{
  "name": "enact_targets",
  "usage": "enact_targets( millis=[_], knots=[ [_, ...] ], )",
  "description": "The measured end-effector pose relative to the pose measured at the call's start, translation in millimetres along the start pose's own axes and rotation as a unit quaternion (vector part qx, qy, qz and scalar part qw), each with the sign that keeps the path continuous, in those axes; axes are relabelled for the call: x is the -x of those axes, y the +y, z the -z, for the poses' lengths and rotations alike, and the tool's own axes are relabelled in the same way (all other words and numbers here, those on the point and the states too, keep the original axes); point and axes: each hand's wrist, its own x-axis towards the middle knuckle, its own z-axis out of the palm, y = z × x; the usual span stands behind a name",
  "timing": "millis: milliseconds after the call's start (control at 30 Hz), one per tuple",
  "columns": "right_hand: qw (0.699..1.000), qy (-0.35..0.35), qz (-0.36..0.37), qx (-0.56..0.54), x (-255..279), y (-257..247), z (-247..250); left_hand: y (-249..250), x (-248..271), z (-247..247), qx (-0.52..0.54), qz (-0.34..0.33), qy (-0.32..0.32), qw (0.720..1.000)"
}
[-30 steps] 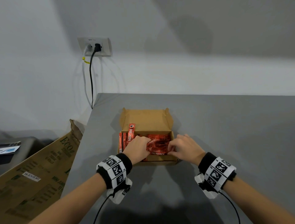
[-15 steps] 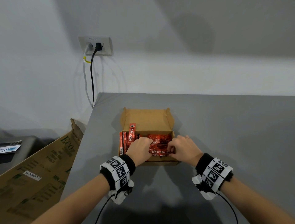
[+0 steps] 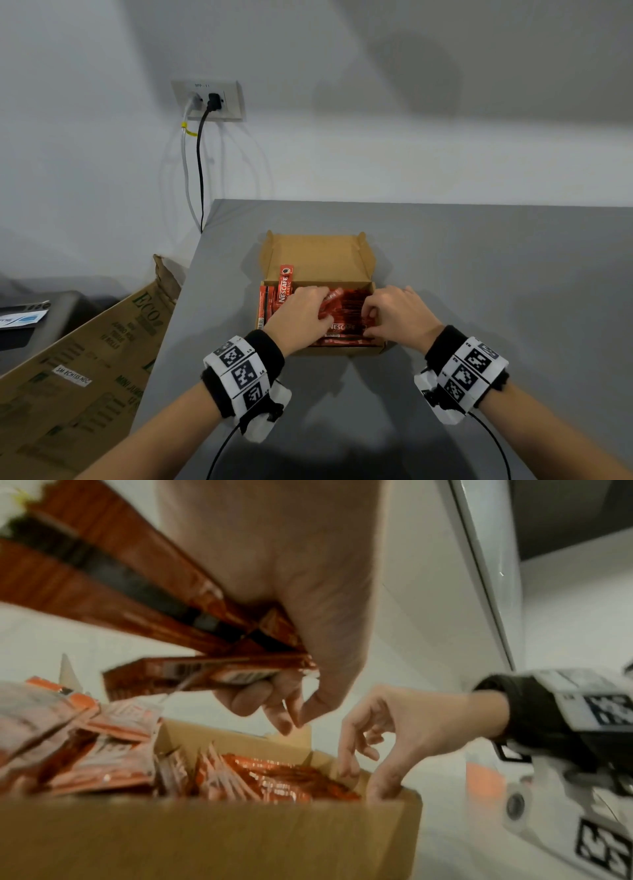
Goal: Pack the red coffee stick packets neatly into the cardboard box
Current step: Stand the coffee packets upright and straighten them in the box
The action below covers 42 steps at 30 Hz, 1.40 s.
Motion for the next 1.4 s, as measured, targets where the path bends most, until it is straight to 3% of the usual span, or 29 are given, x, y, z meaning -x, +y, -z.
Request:
enact_targets(
  millis=[100, 233, 433, 667, 933, 1400],
  knots=[
    [0.999, -0.019, 0.023, 0.022, 1, -4, 1, -2, -3, 12, 0.046, 0.003, 0.015, 0.999],
    [0.997, -0.052, 0.038, 0.051, -1, -10, -3, -6, -5, 8, -0.076, -0.017, -0.08, 0.994],
    [0.985, -0.095, 0.097, 0.105, -8, -11, 2, -7, -10, -10, -0.167, -0.046, -0.123, 0.977],
    [0.977, -0.098, 0.119, 0.147, -11, -14, -1, -7, -16, -15, -0.229, -0.087, -0.144, 0.959],
    [0.982, -0.076, 0.123, 0.12, -12, -8, -4, 1, -16, -12, -0.294, -0.11, -0.154, 0.937],
    [0.996, -0.037, 0.075, 0.038, -8, -4, -5, -3, -12, -7, -0.234, -0.098, -0.092, 0.963]
  ],
)
